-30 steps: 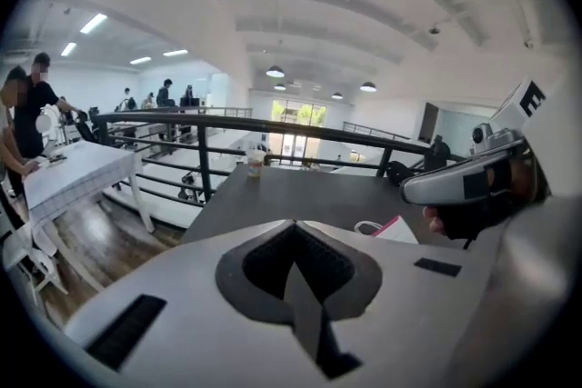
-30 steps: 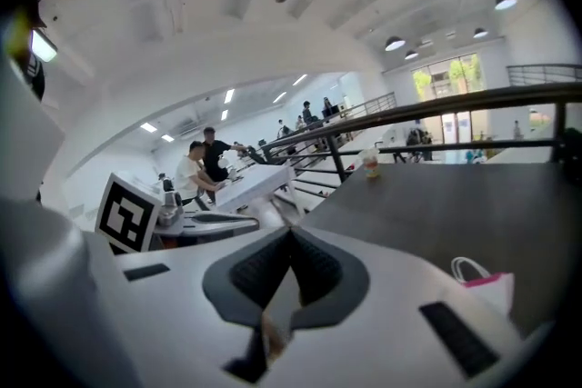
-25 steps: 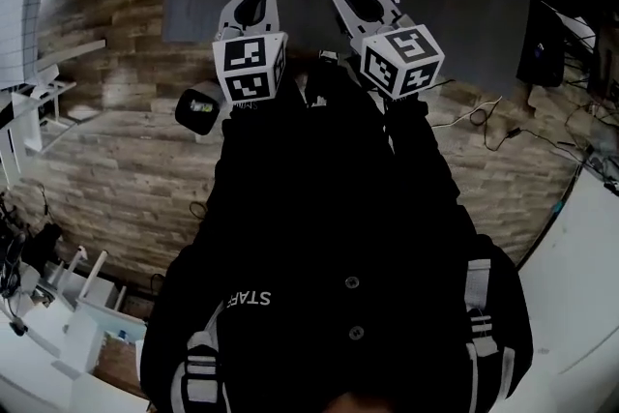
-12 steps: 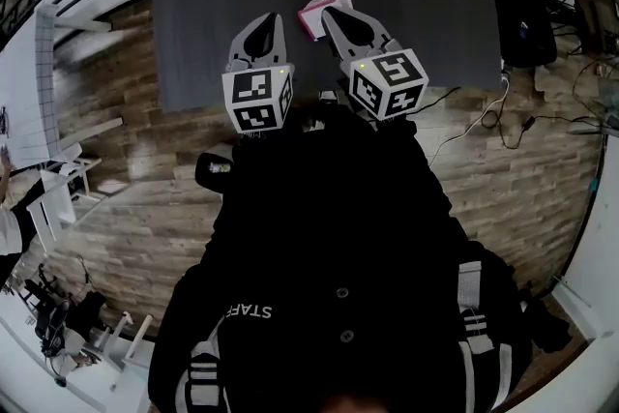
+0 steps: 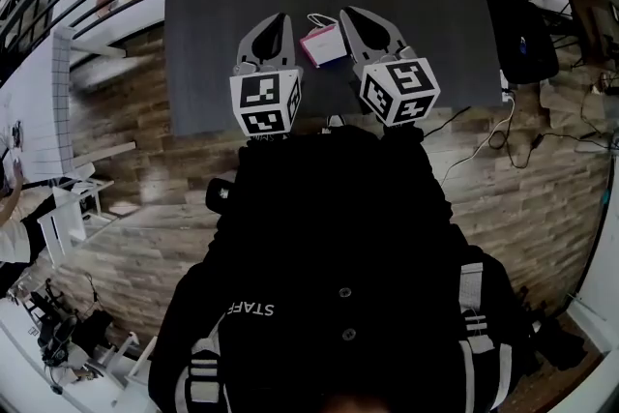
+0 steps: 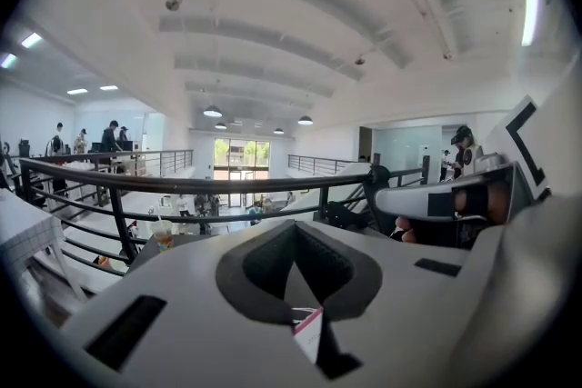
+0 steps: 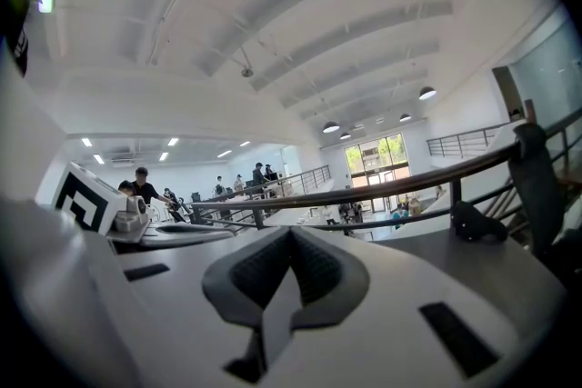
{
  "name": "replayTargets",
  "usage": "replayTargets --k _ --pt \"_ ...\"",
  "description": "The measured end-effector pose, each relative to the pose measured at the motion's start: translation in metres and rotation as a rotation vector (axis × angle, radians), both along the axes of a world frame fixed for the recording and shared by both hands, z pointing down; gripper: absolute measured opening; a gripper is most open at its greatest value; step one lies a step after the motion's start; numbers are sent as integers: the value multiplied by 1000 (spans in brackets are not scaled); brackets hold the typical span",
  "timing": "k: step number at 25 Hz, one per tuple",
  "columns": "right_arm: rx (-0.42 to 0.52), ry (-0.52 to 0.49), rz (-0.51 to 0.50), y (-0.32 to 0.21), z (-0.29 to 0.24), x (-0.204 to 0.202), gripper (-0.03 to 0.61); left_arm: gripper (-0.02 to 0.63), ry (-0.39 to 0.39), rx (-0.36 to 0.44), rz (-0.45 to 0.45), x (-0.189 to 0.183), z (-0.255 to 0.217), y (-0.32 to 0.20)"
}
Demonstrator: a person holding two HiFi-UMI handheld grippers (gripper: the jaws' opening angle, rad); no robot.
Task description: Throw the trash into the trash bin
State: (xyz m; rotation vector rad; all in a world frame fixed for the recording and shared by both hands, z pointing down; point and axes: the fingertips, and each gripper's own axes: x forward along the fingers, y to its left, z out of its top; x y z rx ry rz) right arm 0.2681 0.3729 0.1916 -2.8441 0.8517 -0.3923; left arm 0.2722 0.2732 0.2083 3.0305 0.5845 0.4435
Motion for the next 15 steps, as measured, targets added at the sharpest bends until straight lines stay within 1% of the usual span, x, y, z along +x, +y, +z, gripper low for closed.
replayTargets --k 4,10,15 --pt "-5 26 6 2 -7 6 15 0 15 -5 -5 6 -5 -2" --pt "-15 33 1 -3 -8 14 15 0 24 -12 0 13 -7 -7" --pt "-19 31 -1 8 -7 15 15 0 21 -35 -8 17 -6 1"
